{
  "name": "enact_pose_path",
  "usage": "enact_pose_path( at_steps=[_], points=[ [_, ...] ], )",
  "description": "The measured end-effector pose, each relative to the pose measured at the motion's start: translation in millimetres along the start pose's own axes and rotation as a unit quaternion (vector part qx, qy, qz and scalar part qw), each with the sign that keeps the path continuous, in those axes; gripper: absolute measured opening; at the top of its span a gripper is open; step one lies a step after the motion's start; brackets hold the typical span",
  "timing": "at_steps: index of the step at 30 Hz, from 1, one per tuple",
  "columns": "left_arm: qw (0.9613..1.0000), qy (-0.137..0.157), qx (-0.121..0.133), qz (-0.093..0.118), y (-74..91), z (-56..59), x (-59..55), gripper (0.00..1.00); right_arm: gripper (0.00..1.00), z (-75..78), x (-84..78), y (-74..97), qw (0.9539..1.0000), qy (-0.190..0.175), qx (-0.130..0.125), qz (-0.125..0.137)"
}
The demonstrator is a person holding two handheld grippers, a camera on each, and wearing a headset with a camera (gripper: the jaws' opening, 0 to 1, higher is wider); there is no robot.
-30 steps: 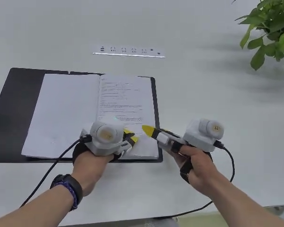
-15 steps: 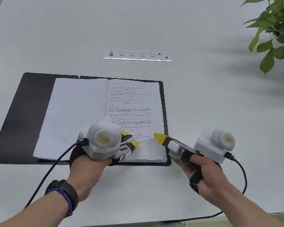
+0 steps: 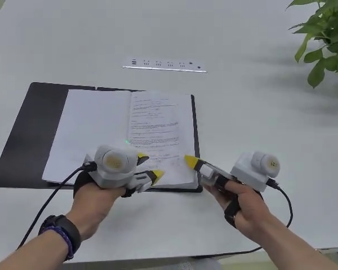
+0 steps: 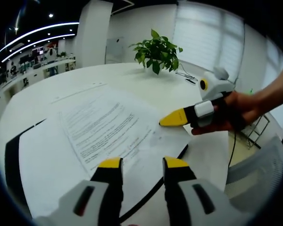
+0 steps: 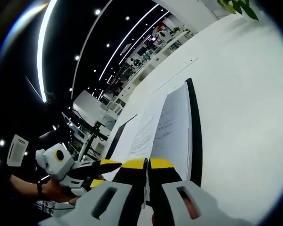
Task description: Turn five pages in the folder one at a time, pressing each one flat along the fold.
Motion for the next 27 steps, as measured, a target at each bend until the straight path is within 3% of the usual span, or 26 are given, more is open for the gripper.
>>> enact_pose_path(
  at_steps=[7,11,15,27],
  points=[
    [0.9996,-0.004,0.026,-0.009,37.1,-14.7,-9.5,0.37,0.0,-13.9,5.4,0.5,0.9998,0.002,0.009,0.017],
    [0.9989,-0.006,0.044,-0.015,52.8,-25.6,-15.6,0.36,0.0,-19.6,6.9,0.2,0.9996,0.004,0.008,0.025],
    [0.9982,-0.002,0.058,-0.016,66.9,-33.7,-19.0,0.41,0.0,-25.5,7.8,-0.4,0.9991,-0.007,0.013,0.04],
    [0.9969,0.012,0.078,-0.008,98.3,-44.3,-26.3,0.47,0.0,-53.8,15.5,-8.8,0.9979,-0.008,0.039,0.052]
  ],
)
Point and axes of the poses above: the centre of the closed fingertips' face, and the gripper's own axes: y roughly backward along the fingers, z roughly to its right, x roughly out of its top, the point moved 6 cm from there along y, roughly backward along the fingers, and after that the axes turned 2 degrees about -y, right-handed, at the moved point
